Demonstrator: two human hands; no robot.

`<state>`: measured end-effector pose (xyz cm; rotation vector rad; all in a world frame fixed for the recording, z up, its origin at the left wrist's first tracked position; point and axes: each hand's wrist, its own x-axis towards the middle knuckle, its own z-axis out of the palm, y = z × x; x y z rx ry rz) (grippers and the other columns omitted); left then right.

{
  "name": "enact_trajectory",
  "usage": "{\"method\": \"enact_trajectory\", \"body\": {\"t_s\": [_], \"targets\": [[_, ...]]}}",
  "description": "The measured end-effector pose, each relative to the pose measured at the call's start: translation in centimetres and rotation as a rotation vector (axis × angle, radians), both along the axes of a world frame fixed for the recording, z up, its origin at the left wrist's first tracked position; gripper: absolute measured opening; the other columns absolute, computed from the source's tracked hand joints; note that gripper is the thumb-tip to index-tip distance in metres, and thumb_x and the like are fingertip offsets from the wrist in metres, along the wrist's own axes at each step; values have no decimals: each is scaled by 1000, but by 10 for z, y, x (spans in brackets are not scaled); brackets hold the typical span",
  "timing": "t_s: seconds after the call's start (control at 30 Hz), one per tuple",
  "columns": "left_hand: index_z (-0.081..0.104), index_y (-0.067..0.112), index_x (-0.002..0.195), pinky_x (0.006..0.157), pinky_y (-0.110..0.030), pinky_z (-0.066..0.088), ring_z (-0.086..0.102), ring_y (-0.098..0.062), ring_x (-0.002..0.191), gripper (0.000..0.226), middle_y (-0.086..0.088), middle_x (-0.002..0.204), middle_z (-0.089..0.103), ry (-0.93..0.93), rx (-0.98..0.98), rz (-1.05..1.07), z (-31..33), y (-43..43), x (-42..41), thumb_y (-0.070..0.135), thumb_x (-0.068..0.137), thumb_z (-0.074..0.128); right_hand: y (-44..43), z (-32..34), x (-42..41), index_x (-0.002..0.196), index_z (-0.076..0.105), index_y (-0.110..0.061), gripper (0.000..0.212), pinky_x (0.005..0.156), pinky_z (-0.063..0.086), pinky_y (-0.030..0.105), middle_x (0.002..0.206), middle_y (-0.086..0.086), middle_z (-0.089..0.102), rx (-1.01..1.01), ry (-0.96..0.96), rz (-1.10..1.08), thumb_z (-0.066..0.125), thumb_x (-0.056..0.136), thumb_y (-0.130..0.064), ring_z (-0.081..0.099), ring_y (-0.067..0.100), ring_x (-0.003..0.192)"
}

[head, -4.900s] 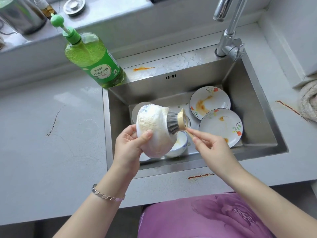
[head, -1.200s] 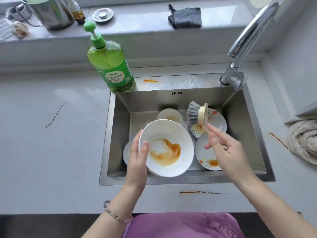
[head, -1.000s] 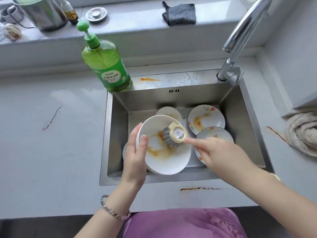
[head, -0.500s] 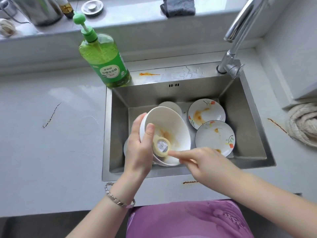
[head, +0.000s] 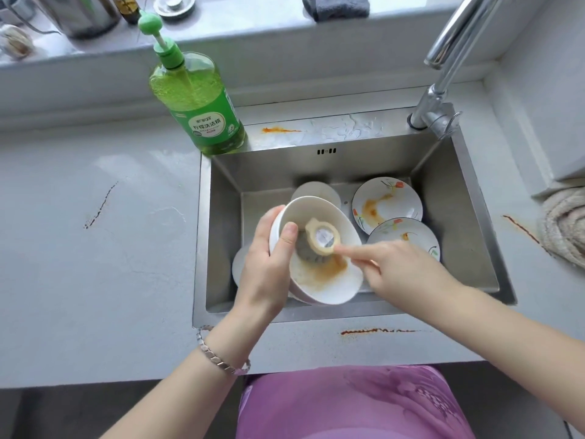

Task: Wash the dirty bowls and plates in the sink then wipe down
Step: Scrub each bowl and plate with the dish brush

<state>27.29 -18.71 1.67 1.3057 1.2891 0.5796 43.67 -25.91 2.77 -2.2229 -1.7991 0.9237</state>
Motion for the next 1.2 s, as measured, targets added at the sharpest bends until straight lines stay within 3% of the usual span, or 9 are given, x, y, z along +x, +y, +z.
{"method": "enact_trajectory", "body": {"t_s": [0.13,0.33,0.4,0.47,0.6,0.7,0.93,1.07,1.2], "targets": [[52,38,119,85,-29,47,57,1,93,45,21,96,62,44,26,2,-4,6,-1,53,77,44,-16,15,-26,122,51,-52,40,74,43,25,98,-10,69,-1,250,55,44,95,-23,58,9,83],[54,39,116,78,-19,44,56,13,86,42,25,94,61,3,-28,4,-3,6,-1,50,77,43,-5,3,4,122,51,-53,40,62,29,28,89,-9,68,-54,50,-20,42,96,-23,49,13,72],[53,43,109,77,-17,44,57,9,87,28,23,93,60,18,-31,51,-3,12,-4,46,81,47,-15,12,-17,122,52,-52,40,65,33,28,69,-13,60,-79,171,57,43,96,-23,47,7,62],[53,35,113,69,-11,46,59,8,81,21,17,95,60,-22,-70,14,-2,9,-1,31,93,50,-9,15,-28,122,51,-52,41,74,41,30,81,-16,66,-1,254,68,45,95,-22,58,6,79],[54,28,117,67,-10,48,60,2,86,25,13,99,61,-87,-122,-18,-2,4,-4,23,93,50,9,2,-6,127,43,-55,45,72,39,33,105,-1,65,-11,4,18,39,96,-23,55,24,101],[56,37,107,70,-14,49,62,-2,86,29,12,97,64,-80,-108,-5,-5,10,-10,34,79,50,-1,11,-27,127,45,-54,43,77,45,35,107,-3,66,-24,155,117,38,96,-25,57,25,100],[54,42,111,73,-20,47,58,-1,93,38,17,103,61,-16,-44,-60,-1,18,-20,39,74,48,16,-2,-4,135,30,-55,45,65,37,32,75,-5,39,-12,-177,111,30,99,-27,52,22,87],[51,40,118,84,-29,44,54,-2,98,45,17,104,57,100,127,-18,-2,25,-24,48,74,46,5,12,-18,121,52,-52,38,66,42,26,96,-15,67,-173,238,13,39,97,-26,57,10,82],[52,40,117,83,-28,46,55,0,96,46,20,104,59,57,238,-28,-3,25,-25,51,73,43,10,17,-26,109,63,-46,30,39,26,16,35,-14,34,-269,681,-110,46,95,-25,26,6,37]]}}
